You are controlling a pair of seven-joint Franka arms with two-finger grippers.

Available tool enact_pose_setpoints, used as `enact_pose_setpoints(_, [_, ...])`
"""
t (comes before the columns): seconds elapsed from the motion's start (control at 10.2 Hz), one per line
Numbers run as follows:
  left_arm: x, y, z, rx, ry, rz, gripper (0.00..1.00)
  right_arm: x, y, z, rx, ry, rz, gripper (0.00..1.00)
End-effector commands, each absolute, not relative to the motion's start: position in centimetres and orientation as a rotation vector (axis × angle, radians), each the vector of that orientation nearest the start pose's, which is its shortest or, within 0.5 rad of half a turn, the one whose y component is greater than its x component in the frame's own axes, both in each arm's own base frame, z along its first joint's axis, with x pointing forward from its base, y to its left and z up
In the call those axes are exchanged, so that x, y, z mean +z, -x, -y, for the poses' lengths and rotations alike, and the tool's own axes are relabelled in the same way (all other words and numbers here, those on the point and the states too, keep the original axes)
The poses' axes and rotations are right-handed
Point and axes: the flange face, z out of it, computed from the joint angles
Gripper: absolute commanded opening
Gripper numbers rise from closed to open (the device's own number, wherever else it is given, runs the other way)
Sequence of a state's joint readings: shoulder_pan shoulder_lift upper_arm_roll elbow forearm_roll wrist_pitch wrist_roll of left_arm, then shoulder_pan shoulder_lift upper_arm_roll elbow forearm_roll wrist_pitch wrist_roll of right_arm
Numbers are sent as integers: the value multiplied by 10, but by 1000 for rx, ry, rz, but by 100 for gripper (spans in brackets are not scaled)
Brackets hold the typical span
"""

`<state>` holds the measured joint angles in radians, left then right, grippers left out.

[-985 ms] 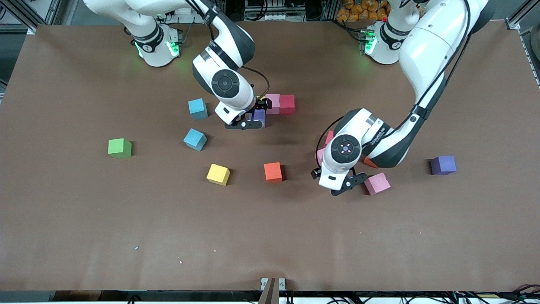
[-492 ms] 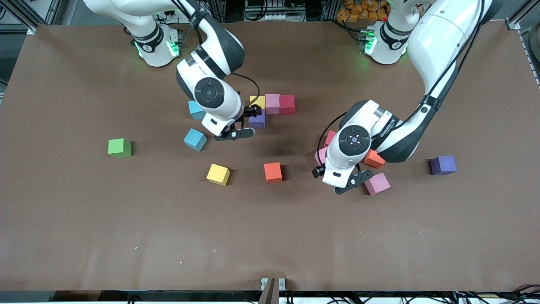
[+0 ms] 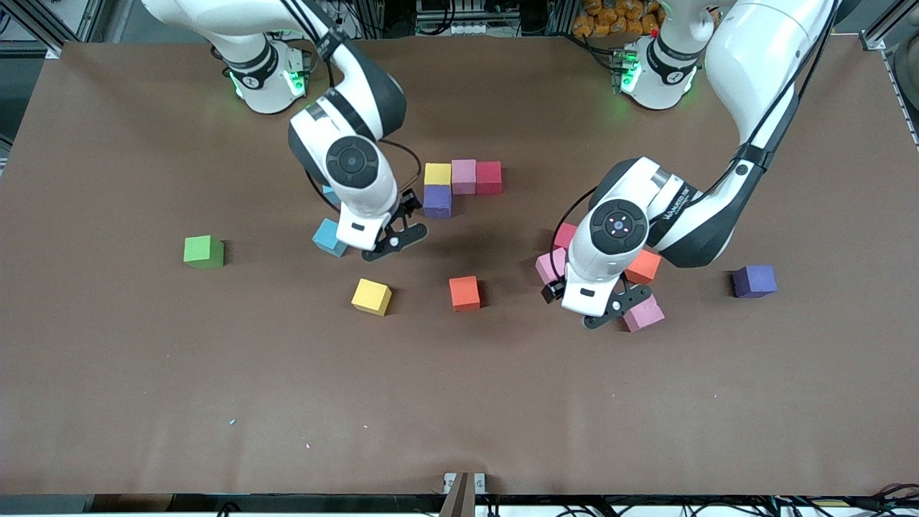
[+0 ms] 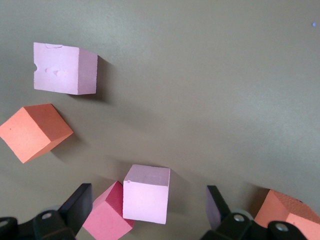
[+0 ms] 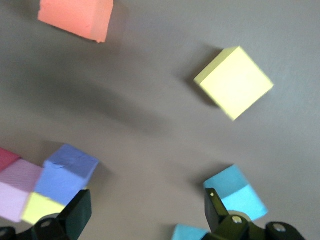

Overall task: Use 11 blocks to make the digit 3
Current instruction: 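Open the right gripper off the purple block while the left gripper reaches lavender, then reach the right gripper to the yellow block while the left gripper lowers onto lavender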

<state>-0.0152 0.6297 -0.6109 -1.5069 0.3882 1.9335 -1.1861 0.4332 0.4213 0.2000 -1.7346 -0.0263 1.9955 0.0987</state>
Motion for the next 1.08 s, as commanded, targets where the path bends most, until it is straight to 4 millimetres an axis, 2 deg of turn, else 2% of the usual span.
enact_pose_setpoints(0.0, [350, -604, 321, 101, 2988, 761, 100, 312, -558, -344, 188, 2946, 1090, 100])
enact_pose_setpoints(0.2, [356, -606, 315, 87, 2991, 768, 100, 300, -571, -329, 165, 2926, 1228, 100])
enact_pose_setpoints(0.39, [366, -609, 310, 65, 2991, 783, 100, 293, -577, -323, 141, 2958, 1382, 100])
enact_pose_setpoints(0.69, [364, -611, 306, 70, 2991, 789, 100, 270, -593, -317, 62, 2934, 1434, 100])
enact_pose_setpoints(0.98, [363, -611, 306, 73, 2991, 790, 100, 264, -597, -306, 76, 2911, 1463, 100])
